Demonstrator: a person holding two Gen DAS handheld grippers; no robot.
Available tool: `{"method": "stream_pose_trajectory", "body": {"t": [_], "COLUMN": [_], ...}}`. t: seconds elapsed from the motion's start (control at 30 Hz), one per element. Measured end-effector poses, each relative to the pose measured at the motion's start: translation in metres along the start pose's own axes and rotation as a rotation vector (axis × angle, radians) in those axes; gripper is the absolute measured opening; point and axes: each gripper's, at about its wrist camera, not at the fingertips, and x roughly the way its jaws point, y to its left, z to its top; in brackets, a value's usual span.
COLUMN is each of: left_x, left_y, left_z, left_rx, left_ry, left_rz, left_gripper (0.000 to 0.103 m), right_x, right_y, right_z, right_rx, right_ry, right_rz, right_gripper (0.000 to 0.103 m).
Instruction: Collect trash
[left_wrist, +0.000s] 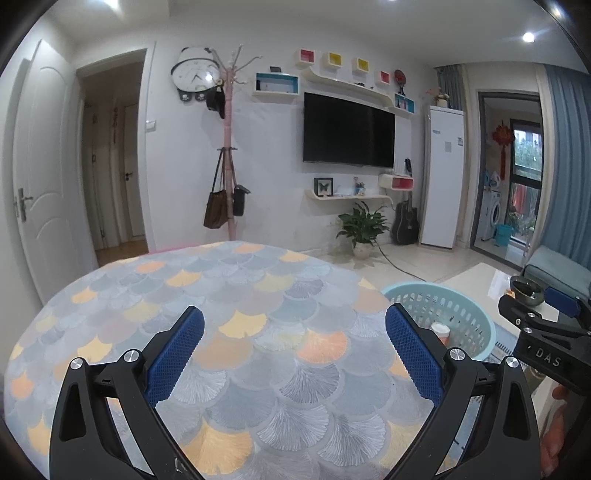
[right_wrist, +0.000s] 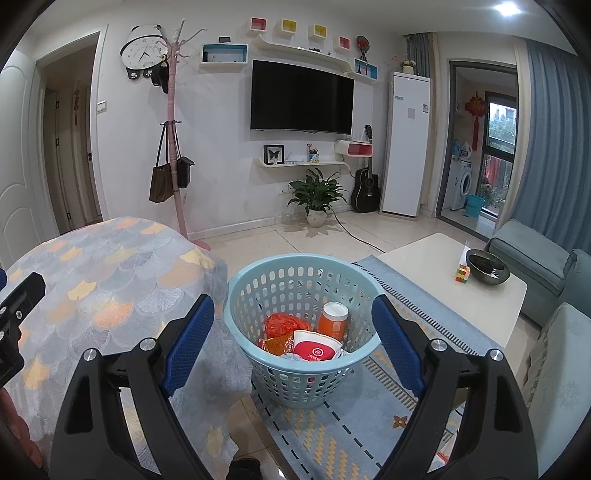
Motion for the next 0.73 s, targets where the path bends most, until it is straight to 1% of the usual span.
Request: {"method": "stream_pose_trajectory", "body": {"t": [0.43,0.5,0.57,0.73], "left_x": [-0.002,-0.006,-0.008,-0.017], "left_y": [0.003,0.006,0.014,0.033], "left_z": [0.001,0.003,0.006,0.013], "left_rx": [0.011,0.013,-0.007,-0.039], "left_ry": [-0.007,-0.006,0.007,0.003], "left_rz": [0.0,0.002,-0.017,0.006], "left_gripper": [0.095,0.096,0.096,0.096], "right_x": [0.0,0.002,0.002,-0.002], "right_y": [0.002,0.004,0.007,0.022], "right_z": [0.0,0.002,0.005,0.012], "right_rx": [-0.004,-0.005,-0.009,-0.029], "right_ry": [0.003,0.006,0.005,-0.01], "right_rz": [-0.002,0.01,0.022,0.049], "right_gripper": [0.083,0.083,0.083,0.083]}}
